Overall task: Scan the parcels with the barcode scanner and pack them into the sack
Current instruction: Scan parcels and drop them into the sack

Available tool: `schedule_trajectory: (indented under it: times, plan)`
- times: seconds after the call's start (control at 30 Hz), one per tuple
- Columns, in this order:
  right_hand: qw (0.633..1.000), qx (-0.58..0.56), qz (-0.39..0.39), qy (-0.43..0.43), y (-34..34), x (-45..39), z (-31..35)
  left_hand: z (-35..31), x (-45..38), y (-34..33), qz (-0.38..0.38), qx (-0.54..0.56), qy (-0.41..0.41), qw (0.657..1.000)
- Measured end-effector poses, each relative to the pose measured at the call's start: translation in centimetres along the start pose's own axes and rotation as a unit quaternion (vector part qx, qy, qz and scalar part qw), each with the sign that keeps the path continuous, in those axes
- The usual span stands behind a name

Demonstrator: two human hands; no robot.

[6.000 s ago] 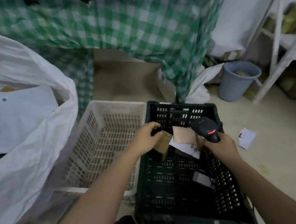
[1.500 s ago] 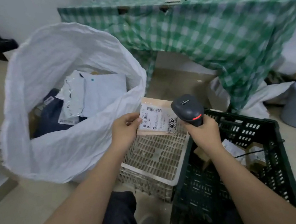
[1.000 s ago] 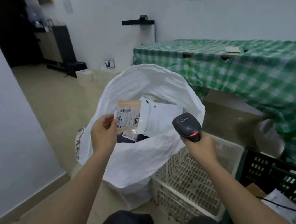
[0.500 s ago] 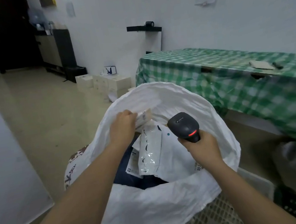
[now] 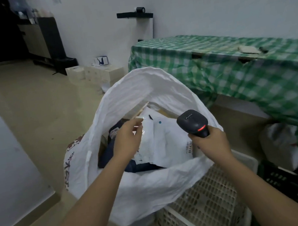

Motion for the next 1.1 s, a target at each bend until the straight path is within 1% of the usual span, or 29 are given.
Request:
schedule_trajectory:
  times: [0.13, 0.3, 0.37, 0.47, 0.6, 0.73, 0.83, 0.93, 1.1]
  plan:
    - [0.998, 0.065, -0.016, -0.018, 6.0, 5.7, -0.9, -3.8, 6.0, -2.8, 0.052, 0.013, -0.021, 0.998]
    - [0.989, 0.132, -0.043, -0.052, 14.8, 13.3, -3.2, -8.9, 13.5, -8.2, 0.13, 0.042, -0.05, 0.989]
    - [0.985, 0.148, -0.053, -0.066, 17.9, 15.9, -4.5, -10.7, 16.1, -10.3, 0.161, 0.051, -0.06, 0.984]
    - [0.98, 0.157, -0.083, -0.091, 22.4, 20.1, -6.9, -13.0, 20.2, -14.2, 0.233, 0.053, -0.076, 0.968]
    - [0.97, 0.154, -0.112, -0.151, 25.9, 24.1, -12.3, -13.4, 24.3, -20.6, 0.31, 0.022, -0.076, 0.948]
    - [0.961, 0.131, -0.124, -0.209, 26.4, 26.1, -19.1, -11.2, 26.1, -27.4, 0.337, -0.028, -0.05, 0.94]
    - [0.956, 0.081, -0.131, -0.251, 25.3, 26.3, -24.1, -8.5, 26.1, -32.5, 0.359, -0.054, -0.02, 0.932]
    - [0.948, 0.033, -0.146, -0.28, 23.6, 24.6, -29.0, -5.7, 25.4, -37.8, 0.376, -0.089, 0.001, 0.922]
    - [0.929, -0.013, -0.194, -0.315, 19.5, 20.9, -37.0, -0.3, 24.3, -47.3, 0.4, -0.124, 0.041, 0.907]
Point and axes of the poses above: each hand's wrist, its own x-axis away from the middle knuckle, its own y-axis out of the back of the hand, z = x × y, the point moved 2 cm from there along -x, towards the middle knuckle, and after that the axes turned 11 degrees about y, right-handed, at the moved point
